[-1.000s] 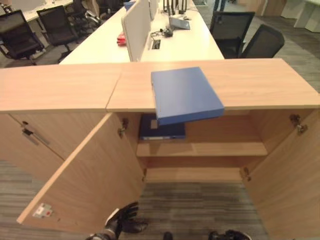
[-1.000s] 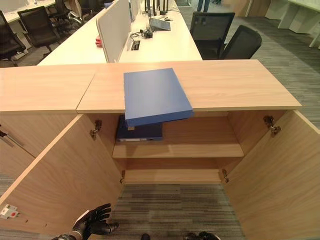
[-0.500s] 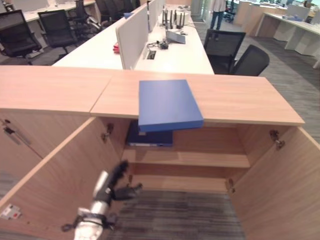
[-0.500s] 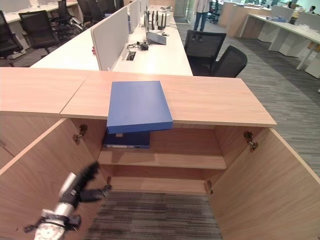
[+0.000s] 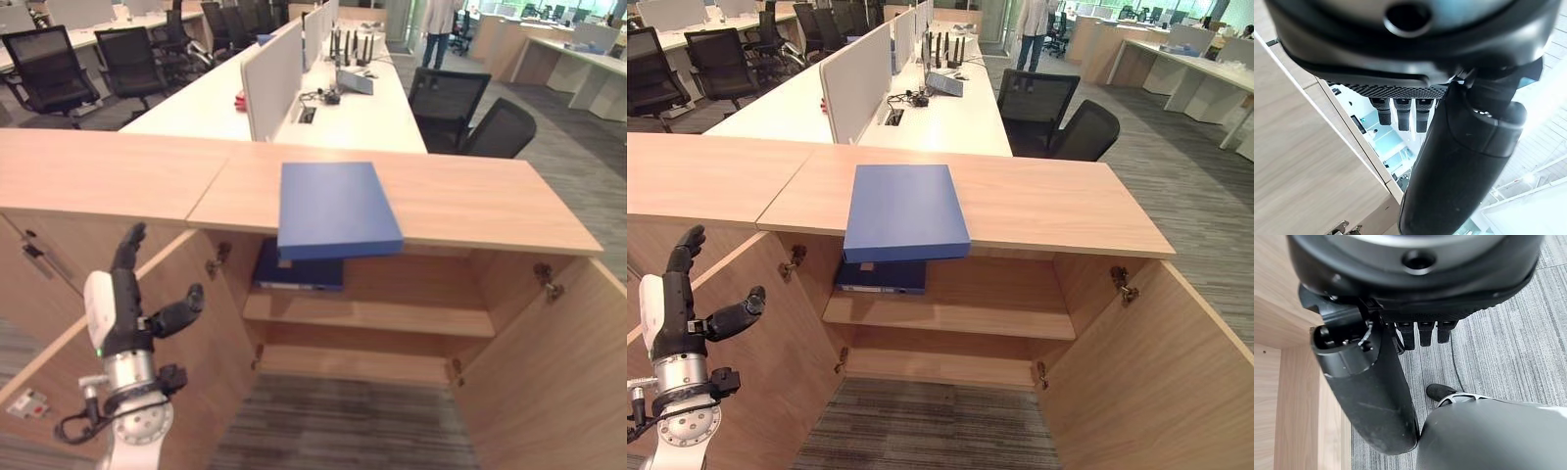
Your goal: Put the empty folder in the office cabinet
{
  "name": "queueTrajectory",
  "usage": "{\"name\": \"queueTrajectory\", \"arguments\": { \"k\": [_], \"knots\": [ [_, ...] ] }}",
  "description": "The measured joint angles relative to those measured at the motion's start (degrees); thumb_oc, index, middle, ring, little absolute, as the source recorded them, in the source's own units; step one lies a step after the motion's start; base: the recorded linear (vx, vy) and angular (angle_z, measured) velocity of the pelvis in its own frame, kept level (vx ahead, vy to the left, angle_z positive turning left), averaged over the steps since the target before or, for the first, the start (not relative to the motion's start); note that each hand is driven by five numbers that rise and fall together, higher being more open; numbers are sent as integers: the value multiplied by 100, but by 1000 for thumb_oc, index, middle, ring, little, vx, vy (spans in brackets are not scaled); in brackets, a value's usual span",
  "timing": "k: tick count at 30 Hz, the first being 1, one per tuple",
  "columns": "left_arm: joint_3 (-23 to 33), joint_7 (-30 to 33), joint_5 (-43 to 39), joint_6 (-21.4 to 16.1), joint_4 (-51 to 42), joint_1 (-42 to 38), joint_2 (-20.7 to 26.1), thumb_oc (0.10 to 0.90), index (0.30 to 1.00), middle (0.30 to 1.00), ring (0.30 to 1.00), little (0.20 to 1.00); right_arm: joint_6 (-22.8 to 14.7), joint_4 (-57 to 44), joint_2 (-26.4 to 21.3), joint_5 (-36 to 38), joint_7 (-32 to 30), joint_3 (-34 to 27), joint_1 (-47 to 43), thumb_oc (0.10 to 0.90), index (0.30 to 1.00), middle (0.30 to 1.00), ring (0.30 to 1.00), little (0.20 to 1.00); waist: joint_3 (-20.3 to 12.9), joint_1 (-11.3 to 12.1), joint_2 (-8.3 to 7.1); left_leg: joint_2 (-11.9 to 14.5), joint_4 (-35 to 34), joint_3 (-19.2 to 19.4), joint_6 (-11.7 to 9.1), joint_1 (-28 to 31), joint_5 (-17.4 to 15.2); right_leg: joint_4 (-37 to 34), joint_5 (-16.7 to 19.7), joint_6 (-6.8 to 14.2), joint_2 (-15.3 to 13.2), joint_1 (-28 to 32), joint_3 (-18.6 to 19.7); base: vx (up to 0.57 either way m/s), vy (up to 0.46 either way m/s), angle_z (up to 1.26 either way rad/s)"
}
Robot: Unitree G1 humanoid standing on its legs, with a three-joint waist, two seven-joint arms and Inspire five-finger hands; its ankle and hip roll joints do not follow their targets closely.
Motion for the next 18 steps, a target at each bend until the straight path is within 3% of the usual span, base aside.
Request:
{"name": "queueTrajectory", "arguments": {
  "k": [6, 8, 18],
  "knots": [
    [-623, -381, 382, -63, -441, -1075, 592, 800, 900, 900, 900, 900, -1, 86, 8, -13, 35, 89, -39, 800, 900, 900, 900, 900, -34, -65, -2, -9, -22, 36, 16, 16, -8, 1, 9, -10, -12, 10, 24, 2, 4, -2],
    [-886, -556, 516, -219, -677, -1329, 716, 800, 900, 900, 900, 900, -1, 82, -4, -19, 45, 90, -46, 800, 900, 900, 900, 900, -70, -218, -1, -10, -20, 80, 21, 30, -7, 0, 25, -2, -11, 5, 56, 2, 10, -10],
    [-1668, -1130, 602, -553, -817, -2038, 922, 800, 900, 900, 900, 900, -1, 83, -98, -63, 102, 83, -143, 800, 900, 900, 900, 900, -172, -502, 203, 21, -22, 268, -3, 118, -30, -1, 55, -16, 31, -3, 244, 4, 11, -10]
  ]
}}
